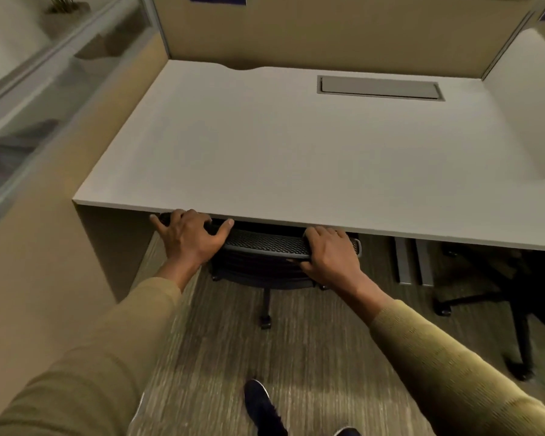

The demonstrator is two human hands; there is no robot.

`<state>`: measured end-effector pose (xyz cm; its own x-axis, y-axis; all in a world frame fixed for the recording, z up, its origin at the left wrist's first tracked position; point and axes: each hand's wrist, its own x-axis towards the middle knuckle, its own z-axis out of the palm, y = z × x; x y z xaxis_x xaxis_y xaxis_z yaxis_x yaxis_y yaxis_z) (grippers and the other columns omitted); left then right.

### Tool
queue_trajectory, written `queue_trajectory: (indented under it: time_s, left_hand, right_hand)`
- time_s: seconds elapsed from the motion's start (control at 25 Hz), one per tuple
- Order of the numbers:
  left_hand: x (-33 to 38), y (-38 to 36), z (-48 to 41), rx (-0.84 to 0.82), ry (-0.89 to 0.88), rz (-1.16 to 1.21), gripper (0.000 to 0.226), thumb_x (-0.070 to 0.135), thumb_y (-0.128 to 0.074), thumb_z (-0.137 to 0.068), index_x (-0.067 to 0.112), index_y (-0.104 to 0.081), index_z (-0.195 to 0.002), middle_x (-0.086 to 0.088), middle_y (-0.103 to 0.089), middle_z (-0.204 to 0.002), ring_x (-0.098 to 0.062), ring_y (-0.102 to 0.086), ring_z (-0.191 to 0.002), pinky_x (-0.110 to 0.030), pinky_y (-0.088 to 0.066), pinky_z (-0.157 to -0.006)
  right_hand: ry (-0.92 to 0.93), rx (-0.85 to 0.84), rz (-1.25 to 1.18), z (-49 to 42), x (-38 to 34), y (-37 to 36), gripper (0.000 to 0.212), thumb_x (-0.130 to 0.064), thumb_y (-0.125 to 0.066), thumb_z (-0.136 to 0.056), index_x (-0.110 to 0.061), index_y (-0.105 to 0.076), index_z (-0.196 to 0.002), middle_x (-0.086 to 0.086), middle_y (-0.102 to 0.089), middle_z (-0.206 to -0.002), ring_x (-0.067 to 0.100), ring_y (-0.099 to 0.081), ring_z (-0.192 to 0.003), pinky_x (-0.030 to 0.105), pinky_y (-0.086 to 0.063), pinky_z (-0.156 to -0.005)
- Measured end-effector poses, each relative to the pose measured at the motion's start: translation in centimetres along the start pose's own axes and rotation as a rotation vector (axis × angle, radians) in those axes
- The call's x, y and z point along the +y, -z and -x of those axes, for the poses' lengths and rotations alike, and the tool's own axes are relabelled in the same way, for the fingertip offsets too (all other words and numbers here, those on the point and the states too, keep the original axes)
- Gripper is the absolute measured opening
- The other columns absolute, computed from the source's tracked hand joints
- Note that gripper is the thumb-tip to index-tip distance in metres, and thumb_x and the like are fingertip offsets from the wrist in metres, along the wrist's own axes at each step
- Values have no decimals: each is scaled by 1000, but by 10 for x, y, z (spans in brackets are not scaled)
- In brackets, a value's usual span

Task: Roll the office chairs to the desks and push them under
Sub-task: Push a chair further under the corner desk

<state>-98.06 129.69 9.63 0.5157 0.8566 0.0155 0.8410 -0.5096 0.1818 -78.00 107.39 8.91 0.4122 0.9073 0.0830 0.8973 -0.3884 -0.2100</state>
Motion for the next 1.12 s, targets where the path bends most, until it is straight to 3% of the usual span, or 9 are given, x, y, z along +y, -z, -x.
queue_trajectory:
  time_s: [0.44, 0.64, 0.8, 1.12]
  left_hand:
    - [55, -12, 74, 98, 20, 24, 81, 84, -30, -79, 20, -78, -93, -2, -73, -101, -29, -56, -119, -71, -9, -115]
    - [80, -18, 104, 118, 44, 19, 81, 83, -30, -79, 19, -78, -92, -2, -74, -105, -30, -56, -121, -70, -9, -116]
    - [107, -20, 111, 135, 49, 12, 79, 82, -32, -80, 19, -78, -91, -2, -74, -105, -30, -56, -120, -69, -11, -116]
    - [148, -31, 79, 162, 33, 58, 70, 80, -39, -83, 20, -74, -75, 0, -72, -85, -30, -60, -107, -71, -14, -113]
  right_hand:
    - [17, 25, 2, 59, 53, 10, 42, -51, -69, -71, -25, -54, -100, -4, -64, -91, 18, -61, -82, 37, -48, -81]
    - [49, 48, -11, 85, 73, 19, 45, -59, -48, -69, -25, -54, -98, -4, -64, -90, 17, -61, -82, 37, -49, -81]
    - [39, 50, 12, 94, 99, 24, 41, -51, -68, -71, -25, -55, -99, -4, -64, -91, 17, -62, -83, 37, -49, -82]
    - [-2, 62, 123, 69, 140, 42, 42, -47, -71, -70, -22, -59, -102, -1, -68, -91, 22, -64, -80, 34, -43, -74]
